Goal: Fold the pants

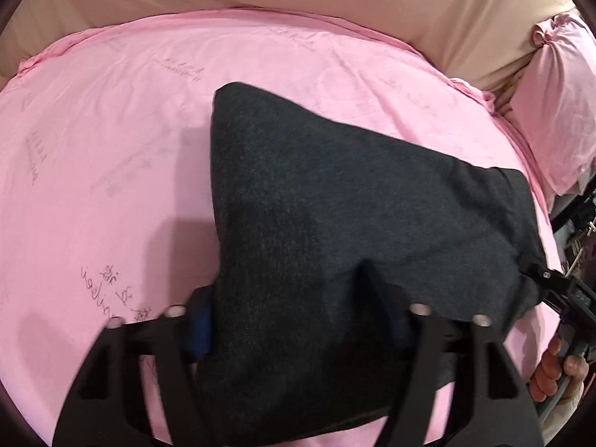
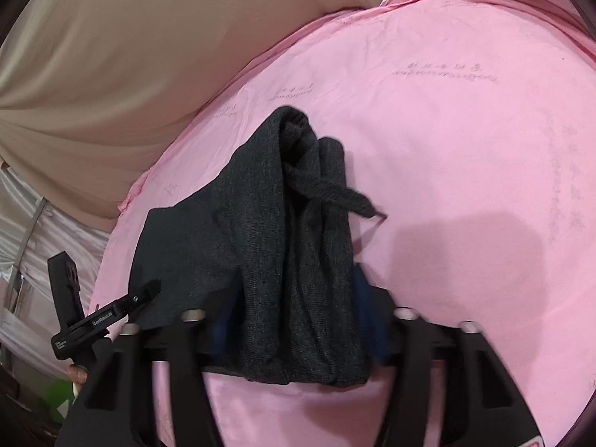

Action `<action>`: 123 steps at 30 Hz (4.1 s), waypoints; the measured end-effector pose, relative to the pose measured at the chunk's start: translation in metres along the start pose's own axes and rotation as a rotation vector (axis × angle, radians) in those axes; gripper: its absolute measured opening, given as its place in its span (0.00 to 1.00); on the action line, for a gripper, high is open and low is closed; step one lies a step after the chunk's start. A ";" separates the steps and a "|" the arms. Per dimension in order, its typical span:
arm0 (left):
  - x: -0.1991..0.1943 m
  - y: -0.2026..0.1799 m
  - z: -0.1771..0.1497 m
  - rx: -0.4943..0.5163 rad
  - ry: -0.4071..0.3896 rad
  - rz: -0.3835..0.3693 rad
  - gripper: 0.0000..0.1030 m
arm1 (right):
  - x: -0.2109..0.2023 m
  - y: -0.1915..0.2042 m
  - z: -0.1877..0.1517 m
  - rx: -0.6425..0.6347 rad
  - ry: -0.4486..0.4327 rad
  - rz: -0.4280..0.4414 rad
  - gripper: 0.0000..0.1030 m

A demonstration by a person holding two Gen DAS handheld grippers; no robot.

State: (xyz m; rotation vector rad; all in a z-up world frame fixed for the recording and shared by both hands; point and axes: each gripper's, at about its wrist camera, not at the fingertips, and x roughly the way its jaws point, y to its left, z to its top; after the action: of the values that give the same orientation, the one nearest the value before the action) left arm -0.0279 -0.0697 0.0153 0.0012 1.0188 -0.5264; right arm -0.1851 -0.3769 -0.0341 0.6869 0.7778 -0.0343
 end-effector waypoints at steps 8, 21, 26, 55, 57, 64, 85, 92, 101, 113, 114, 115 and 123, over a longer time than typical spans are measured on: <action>-0.082 0.031 0.008 0.013 -0.099 -0.001 0.07 | -0.053 0.099 -0.009 -0.211 -0.095 0.096 0.27; -0.082 0.032 -0.051 0.180 -0.099 0.450 0.82 | -0.044 0.094 -0.039 -0.230 -0.066 -0.096 0.48; -0.075 0.013 -0.046 0.241 -0.113 0.489 0.83 | -0.040 0.125 -0.016 -0.356 -0.109 -0.099 0.43; -0.055 0.032 -0.058 0.127 -0.041 0.402 0.90 | -0.006 0.108 -0.071 -0.351 0.090 -0.080 0.00; -0.056 0.032 -0.058 0.128 -0.040 0.399 0.90 | -0.011 0.108 -0.069 -0.324 0.100 -0.063 0.00; -0.057 0.033 -0.058 0.131 -0.035 0.388 0.91 | -0.026 0.117 -0.058 -0.312 0.056 -0.087 0.18; -0.059 0.081 -0.064 -0.116 0.083 0.035 0.92 | -0.017 0.091 -0.055 -0.227 0.066 -0.093 0.60; -0.054 0.073 -0.048 -0.089 0.033 -0.003 0.26 | 0.024 0.098 -0.048 -0.223 0.100 -0.047 0.39; -0.087 0.085 -0.022 -0.013 -0.092 0.121 0.14 | 0.007 0.140 -0.042 -0.307 0.007 -0.027 0.36; -0.133 0.025 -0.047 0.216 -0.222 0.059 0.93 | -0.003 0.128 -0.061 -0.221 0.168 0.071 0.44; -0.133 0.015 -0.047 0.248 -0.228 0.027 0.95 | 0.004 0.128 -0.063 -0.220 0.192 0.062 0.36; -0.131 0.004 -0.050 0.284 -0.226 -0.002 0.95 | 0.009 0.128 -0.063 -0.229 0.188 0.031 0.27; -0.091 -0.049 -0.058 0.436 -0.146 -0.126 0.95 | -0.026 0.176 -0.020 -0.287 0.102 0.190 0.06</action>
State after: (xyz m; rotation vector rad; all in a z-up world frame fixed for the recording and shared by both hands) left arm -0.1333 -0.0608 0.0698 0.2833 0.7495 -0.8433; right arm -0.1684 -0.2327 0.0707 0.4888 0.7929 0.2827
